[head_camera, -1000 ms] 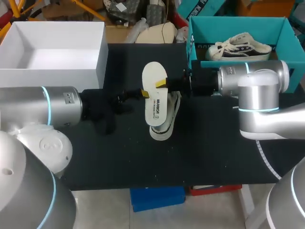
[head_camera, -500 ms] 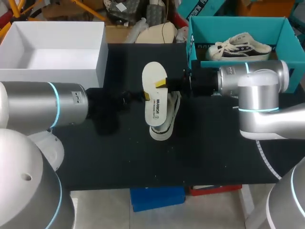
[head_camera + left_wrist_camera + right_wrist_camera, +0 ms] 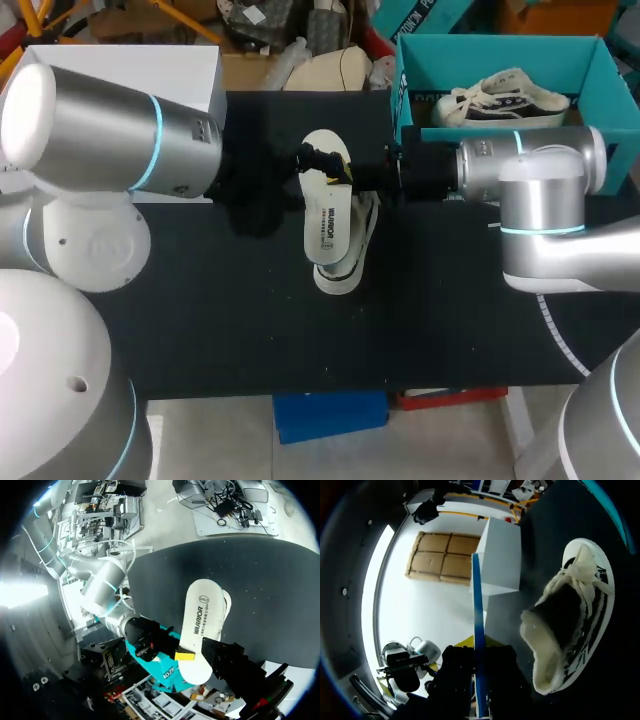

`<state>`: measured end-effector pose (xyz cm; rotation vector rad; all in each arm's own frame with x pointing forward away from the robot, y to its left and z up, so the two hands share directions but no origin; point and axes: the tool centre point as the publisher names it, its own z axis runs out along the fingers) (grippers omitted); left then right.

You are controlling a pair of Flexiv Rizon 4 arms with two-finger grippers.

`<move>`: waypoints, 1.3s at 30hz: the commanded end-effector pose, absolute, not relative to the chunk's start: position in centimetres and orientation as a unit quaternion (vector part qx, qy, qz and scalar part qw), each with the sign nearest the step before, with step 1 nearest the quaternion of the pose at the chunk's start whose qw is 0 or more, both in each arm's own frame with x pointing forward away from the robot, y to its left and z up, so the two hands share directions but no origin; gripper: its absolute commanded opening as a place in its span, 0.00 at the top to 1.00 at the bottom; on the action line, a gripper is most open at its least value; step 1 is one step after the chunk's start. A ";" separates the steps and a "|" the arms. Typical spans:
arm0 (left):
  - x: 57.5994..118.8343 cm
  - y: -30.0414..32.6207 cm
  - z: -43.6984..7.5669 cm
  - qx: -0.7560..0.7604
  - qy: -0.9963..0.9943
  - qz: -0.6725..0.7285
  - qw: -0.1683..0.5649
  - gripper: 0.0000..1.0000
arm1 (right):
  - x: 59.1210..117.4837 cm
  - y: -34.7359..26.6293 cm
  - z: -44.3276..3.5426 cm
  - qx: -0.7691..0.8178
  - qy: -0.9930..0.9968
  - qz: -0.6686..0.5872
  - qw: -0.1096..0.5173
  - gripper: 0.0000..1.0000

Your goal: Take the shoe out of the shoebox, open the shoe tongue, remove and reinsert the insole, then place the shoe into the shoebox

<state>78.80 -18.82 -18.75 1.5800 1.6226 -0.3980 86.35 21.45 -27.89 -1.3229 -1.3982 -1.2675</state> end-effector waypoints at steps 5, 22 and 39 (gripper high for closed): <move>78.5 -17.7 -17.7 0.635 0.750 0.031 0.182 0.00 | 86.4 21.5 -27.9 -0.525 -0.555 -0.501 0.407 1.00; 78.4 -18.2 -17.7 0.645 0.742 0.007 0.181 0.00 | 86.4 21.5 -27.9 -0.525 -0.555 -0.501 0.407 1.00; 78.1 -18.7 -18.5 0.672 0.710 -0.052 0.202 0.00 | 86.4 21.5 -27.9 -0.525 -0.555 -0.501 0.407 1.00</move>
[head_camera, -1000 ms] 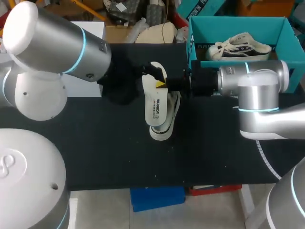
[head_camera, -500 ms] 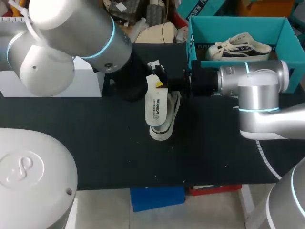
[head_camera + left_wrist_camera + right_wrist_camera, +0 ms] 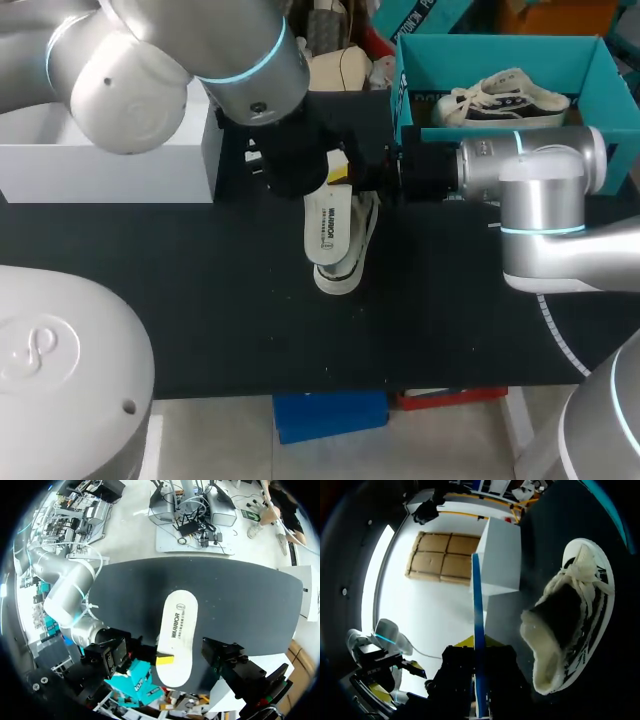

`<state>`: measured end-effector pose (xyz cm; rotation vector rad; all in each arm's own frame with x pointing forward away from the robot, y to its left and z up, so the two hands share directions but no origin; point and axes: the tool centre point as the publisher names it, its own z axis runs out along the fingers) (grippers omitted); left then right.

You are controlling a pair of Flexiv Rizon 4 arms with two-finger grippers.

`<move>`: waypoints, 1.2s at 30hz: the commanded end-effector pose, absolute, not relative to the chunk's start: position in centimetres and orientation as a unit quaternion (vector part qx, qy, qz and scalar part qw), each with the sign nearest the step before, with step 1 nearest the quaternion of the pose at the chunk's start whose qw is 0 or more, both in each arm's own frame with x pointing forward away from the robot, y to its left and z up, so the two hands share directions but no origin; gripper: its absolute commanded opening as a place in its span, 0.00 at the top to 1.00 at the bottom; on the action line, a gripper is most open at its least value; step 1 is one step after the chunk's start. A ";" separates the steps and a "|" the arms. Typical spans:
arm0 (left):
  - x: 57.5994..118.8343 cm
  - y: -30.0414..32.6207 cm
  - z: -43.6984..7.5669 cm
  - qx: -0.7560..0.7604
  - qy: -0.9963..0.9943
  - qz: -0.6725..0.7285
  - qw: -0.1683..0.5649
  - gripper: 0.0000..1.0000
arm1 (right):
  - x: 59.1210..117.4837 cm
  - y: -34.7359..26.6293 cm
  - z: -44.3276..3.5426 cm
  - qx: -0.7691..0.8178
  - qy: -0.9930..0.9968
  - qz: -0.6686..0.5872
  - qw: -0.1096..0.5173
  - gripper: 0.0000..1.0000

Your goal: Take the shoe out of the shoebox, open the shoe tongue, remove and reinsert the insole, then place the shoe into the shoebox

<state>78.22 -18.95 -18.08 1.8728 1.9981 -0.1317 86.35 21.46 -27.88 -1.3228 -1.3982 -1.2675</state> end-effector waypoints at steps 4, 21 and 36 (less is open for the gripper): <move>77.8 -19.4 -19.0 0.700 0.699 -0.040 0.138 0.00 | 86.4 21.5 -27.9 -0.525 -0.555 -0.501 0.407 1.00; 78.7 -19.6 -20.1 0.708 0.702 -0.007 0.078 0.00 | 86.4 21.5 -27.9 -0.525 -0.555 -0.501 0.407 1.00; 83.6 -19.1 -19.5 0.705 0.705 -0.002 0.077 0.00 | 86.4 21.5 -27.9 -0.525 -0.555 -0.501 0.407 1.00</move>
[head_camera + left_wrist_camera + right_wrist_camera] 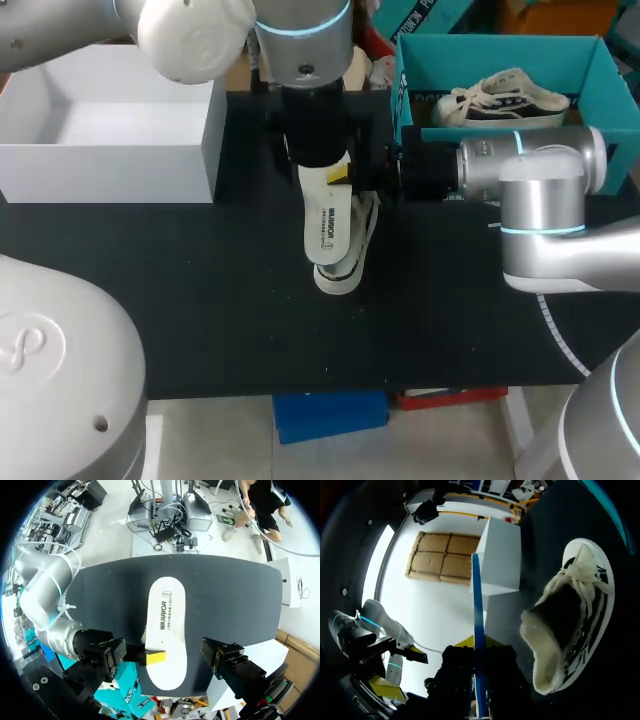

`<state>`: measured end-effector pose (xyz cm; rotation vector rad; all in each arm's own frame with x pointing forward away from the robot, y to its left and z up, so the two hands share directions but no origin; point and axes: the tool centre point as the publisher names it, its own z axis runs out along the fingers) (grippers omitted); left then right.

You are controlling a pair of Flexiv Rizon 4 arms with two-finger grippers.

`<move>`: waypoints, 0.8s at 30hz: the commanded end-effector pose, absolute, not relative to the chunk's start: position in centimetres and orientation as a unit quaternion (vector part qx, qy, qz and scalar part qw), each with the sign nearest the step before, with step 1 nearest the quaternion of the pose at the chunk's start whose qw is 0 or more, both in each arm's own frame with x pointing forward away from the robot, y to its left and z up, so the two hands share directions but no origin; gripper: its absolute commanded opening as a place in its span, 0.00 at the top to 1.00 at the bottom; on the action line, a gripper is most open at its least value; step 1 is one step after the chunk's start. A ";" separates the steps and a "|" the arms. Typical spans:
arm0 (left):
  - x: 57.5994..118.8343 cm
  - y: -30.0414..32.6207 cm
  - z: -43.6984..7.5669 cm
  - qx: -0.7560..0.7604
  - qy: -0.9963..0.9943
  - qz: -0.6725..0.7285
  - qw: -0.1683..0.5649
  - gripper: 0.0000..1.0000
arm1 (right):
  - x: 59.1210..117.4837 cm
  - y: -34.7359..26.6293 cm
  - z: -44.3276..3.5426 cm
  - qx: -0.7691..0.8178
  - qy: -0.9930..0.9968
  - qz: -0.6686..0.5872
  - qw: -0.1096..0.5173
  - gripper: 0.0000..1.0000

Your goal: Take the shoe out of the shoebox, open the shoe tongue, remove and reinsert the insole, then place the shoe into the shoebox

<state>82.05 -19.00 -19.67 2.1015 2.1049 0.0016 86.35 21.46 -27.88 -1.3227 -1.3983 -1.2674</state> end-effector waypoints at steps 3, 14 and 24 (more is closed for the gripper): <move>85.2 -19.0 -19.5 0.705 0.704 -0.005 0.079 0.00 | 86.4 21.5 -27.9 -0.525 -0.555 -0.501 0.407 1.00; 90.2 -18.5 -18.7 0.701 0.708 0.010 0.081 0.00 | 86.4 21.5 -27.9 -0.525 -0.555 -0.501 0.407 1.00; 94.0 -18.1 -18.3 0.693 0.716 0.014 0.083 0.00 | 86.4 21.5 -27.9 -0.525 -0.555 -0.501 0.407 1.00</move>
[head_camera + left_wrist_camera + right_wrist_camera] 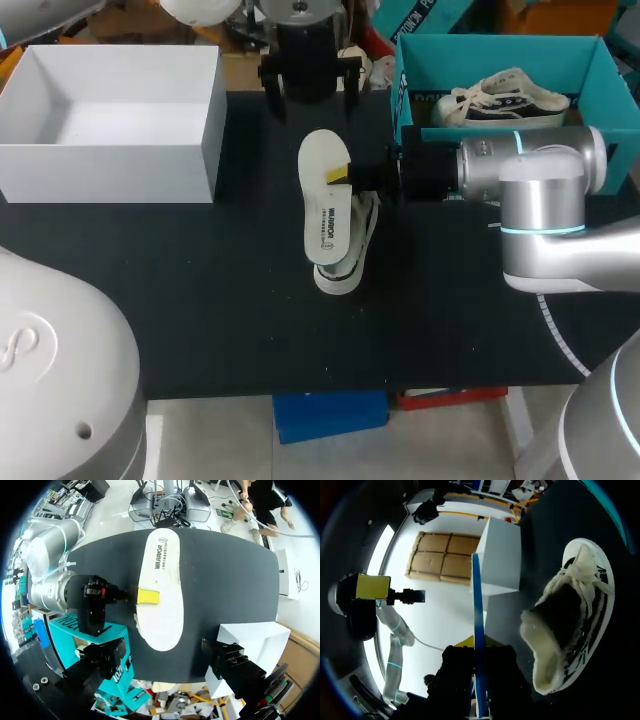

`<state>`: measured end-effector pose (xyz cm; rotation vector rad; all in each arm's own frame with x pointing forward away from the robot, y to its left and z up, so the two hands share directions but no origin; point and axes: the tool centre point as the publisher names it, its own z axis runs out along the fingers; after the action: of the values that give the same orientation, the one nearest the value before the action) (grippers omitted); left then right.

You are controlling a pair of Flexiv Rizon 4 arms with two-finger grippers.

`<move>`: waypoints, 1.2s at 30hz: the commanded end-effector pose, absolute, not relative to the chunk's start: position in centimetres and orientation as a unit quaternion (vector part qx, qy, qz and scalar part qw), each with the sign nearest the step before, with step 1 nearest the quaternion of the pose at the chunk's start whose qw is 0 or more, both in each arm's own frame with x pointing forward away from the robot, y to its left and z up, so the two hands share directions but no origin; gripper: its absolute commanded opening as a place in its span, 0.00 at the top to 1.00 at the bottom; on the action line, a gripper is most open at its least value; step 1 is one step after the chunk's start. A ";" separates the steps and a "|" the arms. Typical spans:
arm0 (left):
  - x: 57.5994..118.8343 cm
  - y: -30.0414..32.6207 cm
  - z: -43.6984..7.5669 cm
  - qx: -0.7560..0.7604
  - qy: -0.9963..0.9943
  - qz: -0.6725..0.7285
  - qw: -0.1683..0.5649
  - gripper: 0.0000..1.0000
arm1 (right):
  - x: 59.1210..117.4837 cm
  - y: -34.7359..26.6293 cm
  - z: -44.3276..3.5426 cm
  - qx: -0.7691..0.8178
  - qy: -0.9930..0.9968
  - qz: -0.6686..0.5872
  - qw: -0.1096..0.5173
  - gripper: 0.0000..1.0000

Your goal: Take the shoe out of the shoebox, open the shoe tongue, remove and reinsert the insole, then place the shoe into the shoebox

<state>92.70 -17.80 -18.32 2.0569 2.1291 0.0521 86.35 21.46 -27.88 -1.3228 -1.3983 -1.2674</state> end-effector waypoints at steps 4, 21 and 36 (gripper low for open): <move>95.5 -17.8 -18.4 0.687 0.721 0.013 0.087 0.00 | 86.4 21.5 -27.9 -0.525 -0.555 -0.501 0.407 1.00; 95.7 -17.6 -18.9 0.680 0.728 0.004 0.093 0.00 | 86.4 21.5 -27.9 -0.525 -0.555 -0.501 0.407 1.00; 85.6 -17.4 -19.5 0.681 0.727 0.016 0.085 0.00 | 86.4 21.5 -27.9 -0.525 -0.555 -0.501 0.407 1.00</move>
<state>87.96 -17.90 -19.51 2.0622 2.1962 -0.0043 86.35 21.46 -27.88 -1.3228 -1.3983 -1.2674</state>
